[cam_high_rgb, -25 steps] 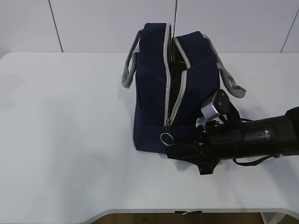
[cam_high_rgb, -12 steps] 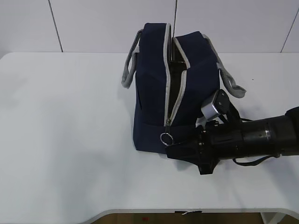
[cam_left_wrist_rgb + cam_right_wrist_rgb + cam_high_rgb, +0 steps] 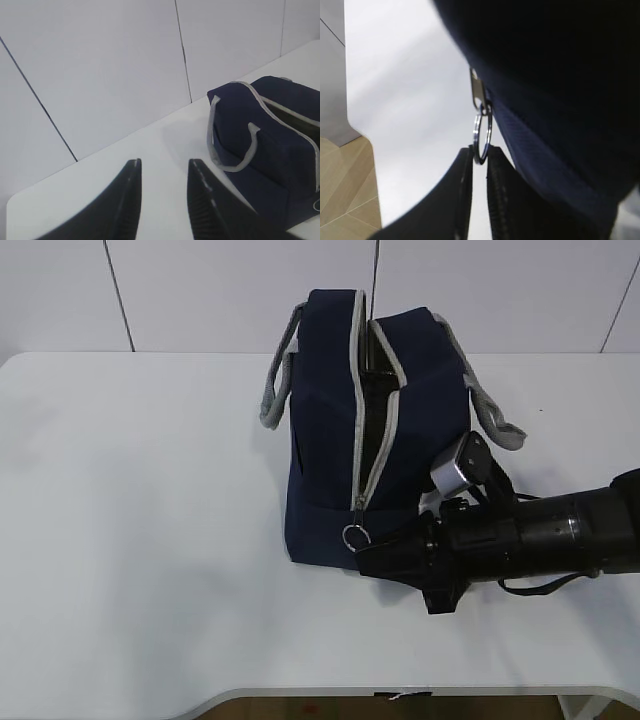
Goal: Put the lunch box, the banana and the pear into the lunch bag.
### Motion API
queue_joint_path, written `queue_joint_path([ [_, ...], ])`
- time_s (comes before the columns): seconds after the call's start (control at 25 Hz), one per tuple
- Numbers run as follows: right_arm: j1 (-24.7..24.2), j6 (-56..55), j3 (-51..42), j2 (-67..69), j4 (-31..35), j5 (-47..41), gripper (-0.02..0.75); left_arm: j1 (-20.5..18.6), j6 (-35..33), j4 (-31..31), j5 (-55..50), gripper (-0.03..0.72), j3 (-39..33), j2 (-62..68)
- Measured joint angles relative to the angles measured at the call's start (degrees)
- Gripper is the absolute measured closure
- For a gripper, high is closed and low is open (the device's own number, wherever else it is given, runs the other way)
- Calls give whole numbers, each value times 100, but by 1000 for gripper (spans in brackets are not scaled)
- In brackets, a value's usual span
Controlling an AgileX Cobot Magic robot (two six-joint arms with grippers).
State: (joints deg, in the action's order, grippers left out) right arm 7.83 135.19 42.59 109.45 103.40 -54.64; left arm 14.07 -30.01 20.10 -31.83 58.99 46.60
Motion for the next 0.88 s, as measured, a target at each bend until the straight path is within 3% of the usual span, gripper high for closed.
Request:
queue_joint_path([
  [0.32, 0, -49, 0, 0, 0, -129, 732, 0, 0, 0, 60, 451, 0, 0],
  [0.88, 0, -444, 0, -247, -11, -143, 732, 0, 0, 0, 60, 451, 0, 0],
])
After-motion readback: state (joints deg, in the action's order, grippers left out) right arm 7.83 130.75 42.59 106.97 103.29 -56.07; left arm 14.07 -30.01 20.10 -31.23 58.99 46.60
